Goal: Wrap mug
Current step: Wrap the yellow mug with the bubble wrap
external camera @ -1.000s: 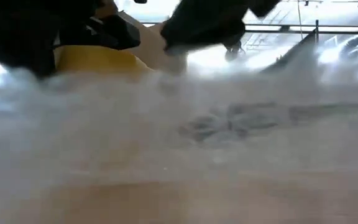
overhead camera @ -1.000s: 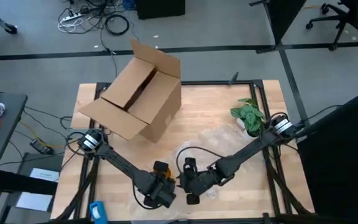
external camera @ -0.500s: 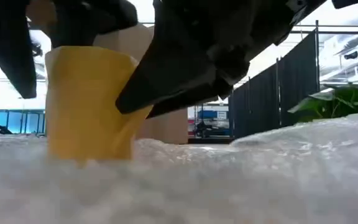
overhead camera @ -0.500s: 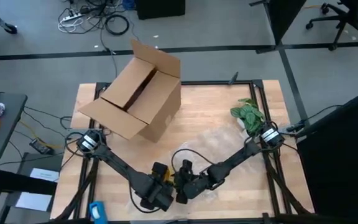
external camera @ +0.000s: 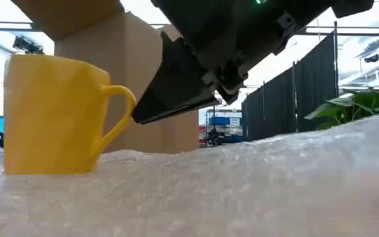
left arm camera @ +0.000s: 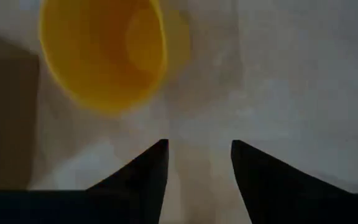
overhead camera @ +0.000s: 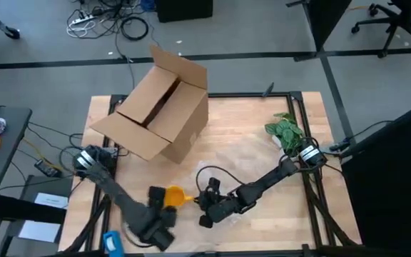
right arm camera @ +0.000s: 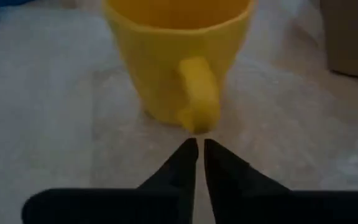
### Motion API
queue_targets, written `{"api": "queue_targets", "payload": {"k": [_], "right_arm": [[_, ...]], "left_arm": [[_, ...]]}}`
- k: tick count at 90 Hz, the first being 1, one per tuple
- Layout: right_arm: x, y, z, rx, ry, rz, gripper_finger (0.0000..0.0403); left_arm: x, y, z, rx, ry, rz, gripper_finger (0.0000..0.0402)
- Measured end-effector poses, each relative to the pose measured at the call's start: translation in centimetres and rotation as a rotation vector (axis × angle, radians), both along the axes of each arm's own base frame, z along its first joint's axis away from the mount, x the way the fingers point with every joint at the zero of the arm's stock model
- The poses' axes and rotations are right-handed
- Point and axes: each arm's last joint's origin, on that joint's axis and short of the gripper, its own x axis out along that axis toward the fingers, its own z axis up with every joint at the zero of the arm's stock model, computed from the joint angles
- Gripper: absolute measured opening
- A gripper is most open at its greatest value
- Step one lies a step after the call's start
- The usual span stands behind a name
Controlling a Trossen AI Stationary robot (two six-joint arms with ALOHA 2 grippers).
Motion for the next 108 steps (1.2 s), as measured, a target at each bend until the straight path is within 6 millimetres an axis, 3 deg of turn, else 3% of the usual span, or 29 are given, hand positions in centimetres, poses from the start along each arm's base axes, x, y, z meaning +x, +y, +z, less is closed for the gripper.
{"api": "queue_targets", "payload": {"k": [7, 15, 32, 54, 64, 70, 85, 108], "right_arm": [[0.0, 0.0, 0.0, -0.018, -0.004, -0.001, 0.0002], [0.1, -0.1, 0.1, -0.028, -0.013, -0.006, 0.0002], [0.2, -0.3, 0.1, -0.034, -0.003, -0.004, 0.0], [0.0, 0.0, -0.1, -0.007, 0.037, 0.082, 0.0], [0.1, 0.1, -0.2, 0.024, 0.055, 0.131, 0.0], [0.1, 0.1, -0.2, 0.026, 0.061, 0.148, 0.0], [0.1, 0.1, -0.2, 0.027, 0.066, 0.158, 0.0], [0.0, 0.2, -0.3, 0.045, 0.072, 0.149, 0.0]], "left_arm": [[-1.1, -0.5, -0.3, -0.012, -0.065, 0.036, 0.016], [-1.1, -0.9, -0.5, -0.027, -0.153, 0.048, 0.016], [-2.0, -0.7, -2.3, -0.022, -0.083, 0.165, 0.016], [-5.5, -1.4, -8.2, -0.165, 0.156, 0.38, 0.016], [-5.6, -1.6, -11.0, -0.309, 0.15, 0.399, 0.016], [-5.2, -1.2, -11.6, -0.353, 0.144, 0.395, 0.016], [-3.2, 0.0, -10.3, -0.278, 0.086, 0.35, 0.0157], [-0.3, 0.7, -3.6, -0.04, -0.242, 0.233, 0.0157]]}}
